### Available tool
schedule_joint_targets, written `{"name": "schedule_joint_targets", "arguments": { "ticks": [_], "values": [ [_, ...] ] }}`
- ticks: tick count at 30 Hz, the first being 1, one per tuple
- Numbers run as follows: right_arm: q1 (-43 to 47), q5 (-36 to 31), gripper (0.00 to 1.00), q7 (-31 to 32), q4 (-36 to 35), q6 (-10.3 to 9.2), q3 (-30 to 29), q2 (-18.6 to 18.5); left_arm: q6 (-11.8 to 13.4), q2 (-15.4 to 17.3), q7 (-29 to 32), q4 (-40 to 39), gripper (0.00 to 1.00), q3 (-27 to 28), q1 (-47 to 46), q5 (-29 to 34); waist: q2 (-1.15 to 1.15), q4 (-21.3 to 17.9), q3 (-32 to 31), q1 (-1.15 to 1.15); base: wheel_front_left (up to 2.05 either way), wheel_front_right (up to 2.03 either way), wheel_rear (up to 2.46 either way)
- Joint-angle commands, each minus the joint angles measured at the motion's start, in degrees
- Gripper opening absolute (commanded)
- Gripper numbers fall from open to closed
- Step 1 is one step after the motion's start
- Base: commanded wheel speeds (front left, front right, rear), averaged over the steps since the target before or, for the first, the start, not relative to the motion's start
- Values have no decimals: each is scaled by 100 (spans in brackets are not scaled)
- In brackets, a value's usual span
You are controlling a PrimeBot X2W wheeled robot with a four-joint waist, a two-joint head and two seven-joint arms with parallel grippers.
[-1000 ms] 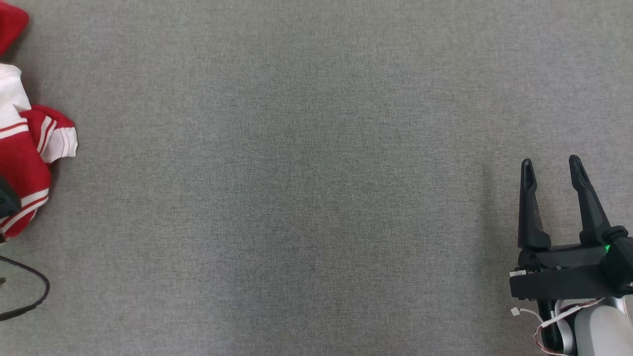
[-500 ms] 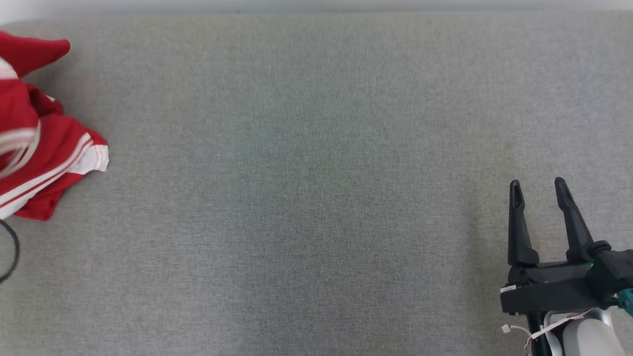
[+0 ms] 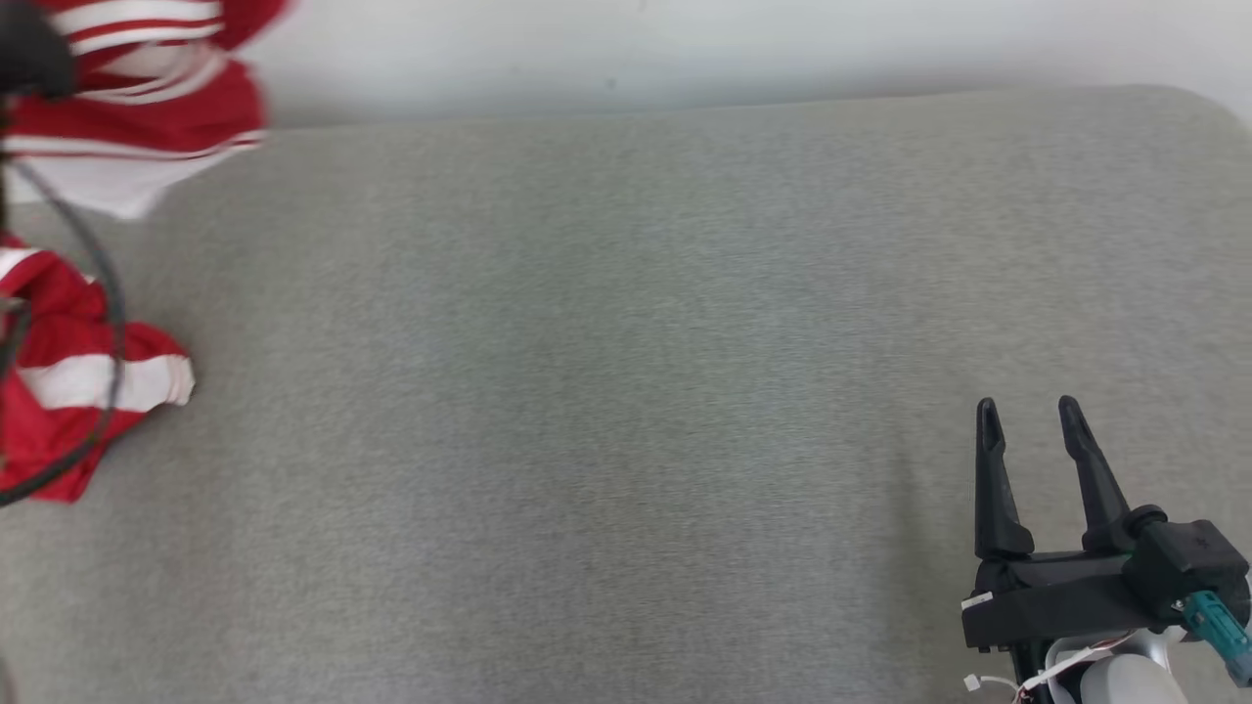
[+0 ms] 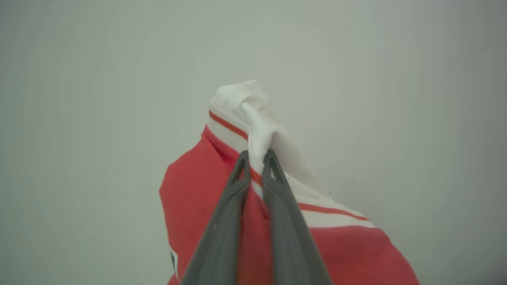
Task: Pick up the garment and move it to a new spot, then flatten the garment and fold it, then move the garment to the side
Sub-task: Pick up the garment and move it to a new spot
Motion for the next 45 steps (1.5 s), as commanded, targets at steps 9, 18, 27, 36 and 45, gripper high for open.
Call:
{"name": "schedule_joint_targets", "arguments": {
  "ticks": [9, 18, 27, 36, 45],
  "values": [
    [-4, 230, 100, -39, 132, -13, 25, 23, -96, -967, 373, -585, 0, -669, -271, -99, 0, -818, -235, 0, 0, 0, 0],
    [-54, 367, 100, -40, 164, -13, 77, 24, -12, -2040, 72, -279, 0, -1174, 54, -394, 0, -1374, -148, 0, 0, 0, 0],
    [-41, 389, 100, -40, 164, -14, 24, 24, 221, -2241, -355, 254, 0, -1251, 1119, -968, 0, -1521, -4, 0, 0, 0, 0],
    [-109, 306, 100, -41, 203, -14, 38, 24, 353, -1430, -725, 1111, 0, -874, 2216, -1039, 0, -1432, 187, 0, 0, 0, 0],
    [-174, 282, 100, -40, 242, -14, 68, 23, 363, -1393, -980, 1058, 100, -864, 2181, -818, 0, -1030, 95, 0, 0, 0, 0]
  ]
}}
